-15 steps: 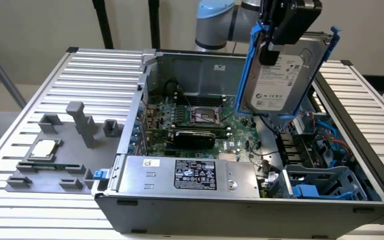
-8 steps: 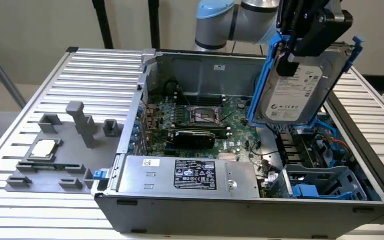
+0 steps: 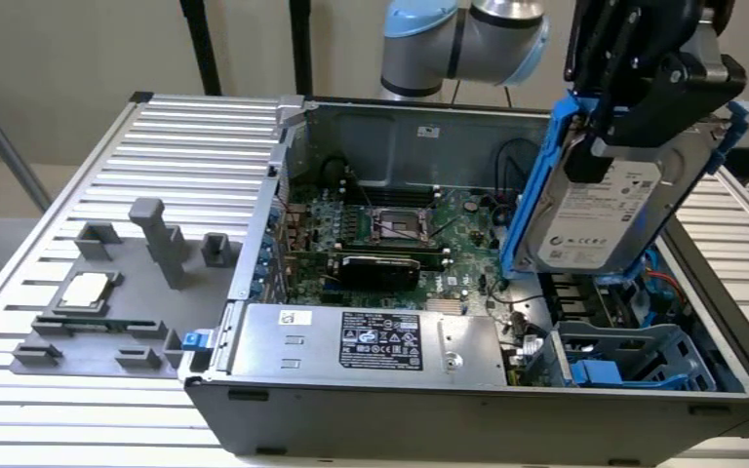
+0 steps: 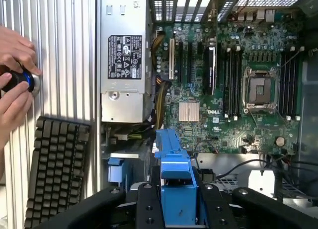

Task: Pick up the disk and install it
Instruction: 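Pick up the disk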

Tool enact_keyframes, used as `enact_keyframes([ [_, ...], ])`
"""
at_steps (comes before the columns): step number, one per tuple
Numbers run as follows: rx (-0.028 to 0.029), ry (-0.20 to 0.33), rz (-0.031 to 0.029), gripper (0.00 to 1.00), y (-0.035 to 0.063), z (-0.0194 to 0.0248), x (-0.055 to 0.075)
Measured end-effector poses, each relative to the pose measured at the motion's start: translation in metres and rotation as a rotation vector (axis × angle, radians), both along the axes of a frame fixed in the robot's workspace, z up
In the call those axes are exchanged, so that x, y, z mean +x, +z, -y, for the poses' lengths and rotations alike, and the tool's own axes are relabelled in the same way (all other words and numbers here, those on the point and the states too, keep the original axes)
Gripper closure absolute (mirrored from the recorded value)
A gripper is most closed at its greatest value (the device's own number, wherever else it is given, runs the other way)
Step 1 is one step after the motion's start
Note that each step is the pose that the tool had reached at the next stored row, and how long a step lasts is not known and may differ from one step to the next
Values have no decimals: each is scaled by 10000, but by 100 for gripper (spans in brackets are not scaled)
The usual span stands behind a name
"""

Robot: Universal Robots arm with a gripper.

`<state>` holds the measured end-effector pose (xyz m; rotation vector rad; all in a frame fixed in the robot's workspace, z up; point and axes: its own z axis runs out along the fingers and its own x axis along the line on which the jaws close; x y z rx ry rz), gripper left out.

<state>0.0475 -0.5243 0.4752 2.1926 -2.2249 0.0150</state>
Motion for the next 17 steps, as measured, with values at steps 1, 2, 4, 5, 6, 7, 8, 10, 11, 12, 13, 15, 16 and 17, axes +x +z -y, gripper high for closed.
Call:
enact_keyframes([
  [1,1,0,0,100,-3,45,3],
  [2,0,1,0,100,-5,91,6],
  [4,-1,1,0,100,-10,181,10],
  [5,0,0,0,100,-13,228,12],
  [6,0,0,0,100,-15,273,14],
  [7,0,1,0,100,-19,319,16],
  [8,0,1,0,100,-21,362,18],
  [10,-1,2,0,100,-30,453,30],
  [11,0,1,0,100,-34,488,49],
  [12,-2,1,0,100,-38,514,80],
  [13,0,0,0,100,-43,532,117],
  [15,0,1,0,100,-53,554,209],
  [16,-1,0,0,100,-57,558,254],
  [17,0,0,0,100,-63,561,298],
])
